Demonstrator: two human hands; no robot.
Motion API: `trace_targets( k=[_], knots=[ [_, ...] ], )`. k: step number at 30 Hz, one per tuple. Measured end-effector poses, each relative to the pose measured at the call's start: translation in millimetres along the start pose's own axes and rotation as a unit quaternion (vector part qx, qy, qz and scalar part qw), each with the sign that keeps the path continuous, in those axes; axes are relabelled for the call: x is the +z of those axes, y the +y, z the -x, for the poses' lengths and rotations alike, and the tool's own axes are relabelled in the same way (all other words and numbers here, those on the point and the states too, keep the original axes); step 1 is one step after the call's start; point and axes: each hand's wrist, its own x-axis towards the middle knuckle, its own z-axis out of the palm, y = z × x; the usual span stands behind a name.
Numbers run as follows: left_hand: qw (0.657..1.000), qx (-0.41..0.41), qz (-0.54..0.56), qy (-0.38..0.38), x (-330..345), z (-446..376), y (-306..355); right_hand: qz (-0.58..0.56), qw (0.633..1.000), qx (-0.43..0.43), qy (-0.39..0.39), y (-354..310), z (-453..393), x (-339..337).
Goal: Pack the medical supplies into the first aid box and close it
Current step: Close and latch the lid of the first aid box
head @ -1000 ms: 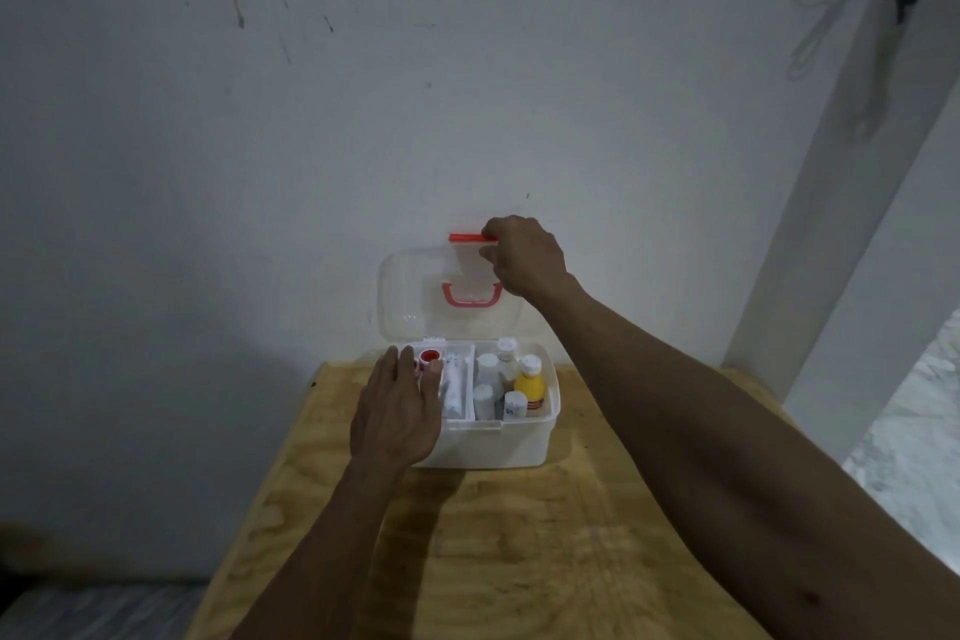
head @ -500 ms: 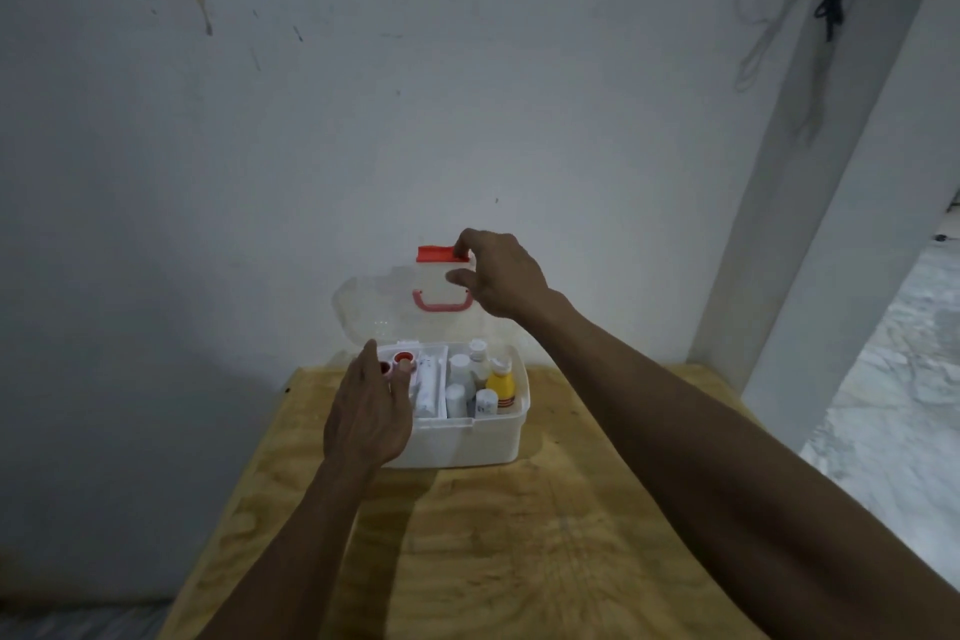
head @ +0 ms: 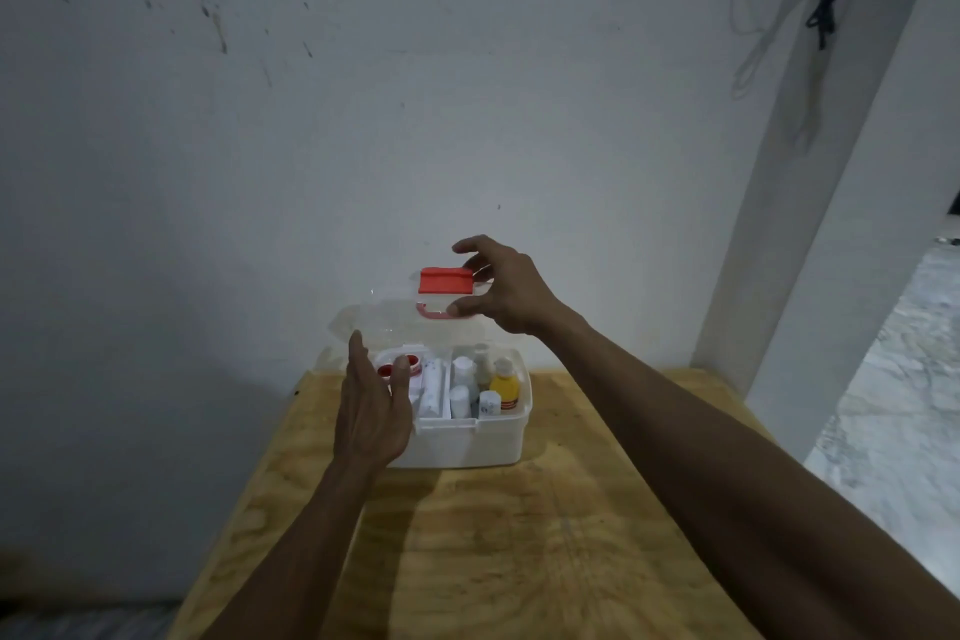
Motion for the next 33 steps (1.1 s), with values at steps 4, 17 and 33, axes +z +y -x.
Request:
trace_targets(
  k=[4, 17, 33],
  knots=[
    [1.000, 0.008, 0.016, 0.003, 1.0, -0.6, -3.2, 0.017, 1.000, -0.005, -0.006, 1.3, 3.4, 2.7],
    [0.990, 0.029, 0.113, 0.075, -15.4, -2.0, 2.1, 0.133, 0.982, -0.127, 0.051, 20.0, 72.2, 44.0],
    [0.996, 0.030, -0.047, -0.062, -8.4, 10.6, -12.7, 0.230, 0.952, -0.203, 0.010, 36.7, 115.1, 68.4]
  ],
)
